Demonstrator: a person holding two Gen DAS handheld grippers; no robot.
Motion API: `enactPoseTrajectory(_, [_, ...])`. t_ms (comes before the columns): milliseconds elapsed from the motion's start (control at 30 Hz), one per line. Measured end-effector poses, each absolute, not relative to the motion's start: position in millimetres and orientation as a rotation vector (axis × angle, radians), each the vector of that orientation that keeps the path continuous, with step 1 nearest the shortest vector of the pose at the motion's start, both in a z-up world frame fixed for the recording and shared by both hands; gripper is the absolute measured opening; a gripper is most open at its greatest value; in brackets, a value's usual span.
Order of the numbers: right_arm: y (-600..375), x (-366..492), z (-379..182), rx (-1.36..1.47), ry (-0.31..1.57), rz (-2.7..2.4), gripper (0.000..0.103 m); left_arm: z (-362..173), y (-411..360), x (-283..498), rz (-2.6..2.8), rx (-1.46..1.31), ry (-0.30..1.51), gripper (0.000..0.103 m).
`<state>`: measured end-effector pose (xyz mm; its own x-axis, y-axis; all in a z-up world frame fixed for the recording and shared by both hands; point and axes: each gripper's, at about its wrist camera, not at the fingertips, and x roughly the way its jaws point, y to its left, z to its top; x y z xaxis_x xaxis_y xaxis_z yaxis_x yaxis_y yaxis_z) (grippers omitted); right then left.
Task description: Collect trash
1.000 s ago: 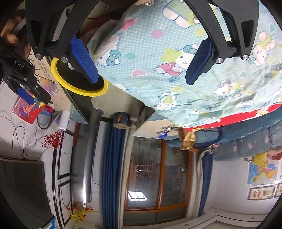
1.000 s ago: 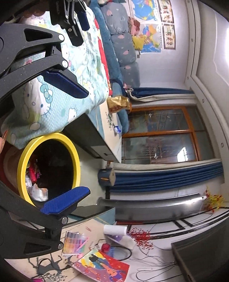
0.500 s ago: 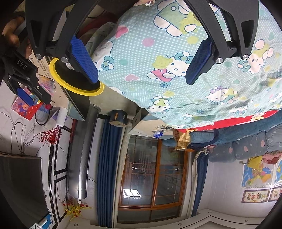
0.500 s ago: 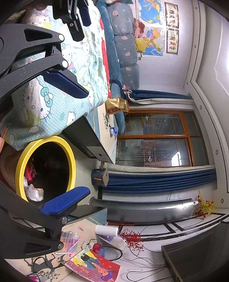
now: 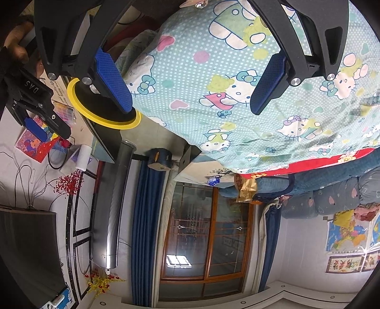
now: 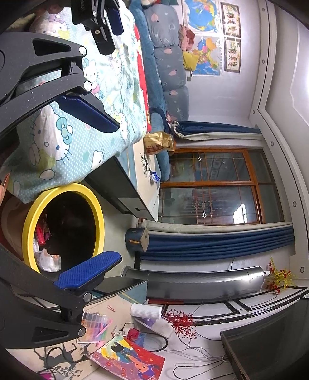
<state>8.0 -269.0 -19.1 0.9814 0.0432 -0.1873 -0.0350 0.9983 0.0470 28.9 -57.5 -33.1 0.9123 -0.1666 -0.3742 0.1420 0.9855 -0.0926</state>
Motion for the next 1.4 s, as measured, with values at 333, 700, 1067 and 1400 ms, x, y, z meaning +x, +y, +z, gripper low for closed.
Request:
enactPoseTrajectory(333, [-269.2,9.1,-19.5,0.045,0.191,0.039,0.092,-33.0,-55.7,28.0,-0.157,-0.066,0.391,0.097])
enactPoseTrajectory(700, [-269.7,9.1,-19.1,0.047,0.191,0.040,0.092,-32.2,-55.6,27.1,-0.160,-0.067,0.388,0.097])
enactPoseTrajectory(1067, [-270.2,8.9,-18.6,0.050,0.191,0.039,0.092,-28.9,-56.1,26.0,-0.156,-0.066,0.382,0.097])
enactPoseTrajectory(1400, [-269.3,7.8,-18.7,0.050,0.191,0.039,0.092,-27.3,-57.2,25.1,-0.157,-0.066,0.382,0.097])
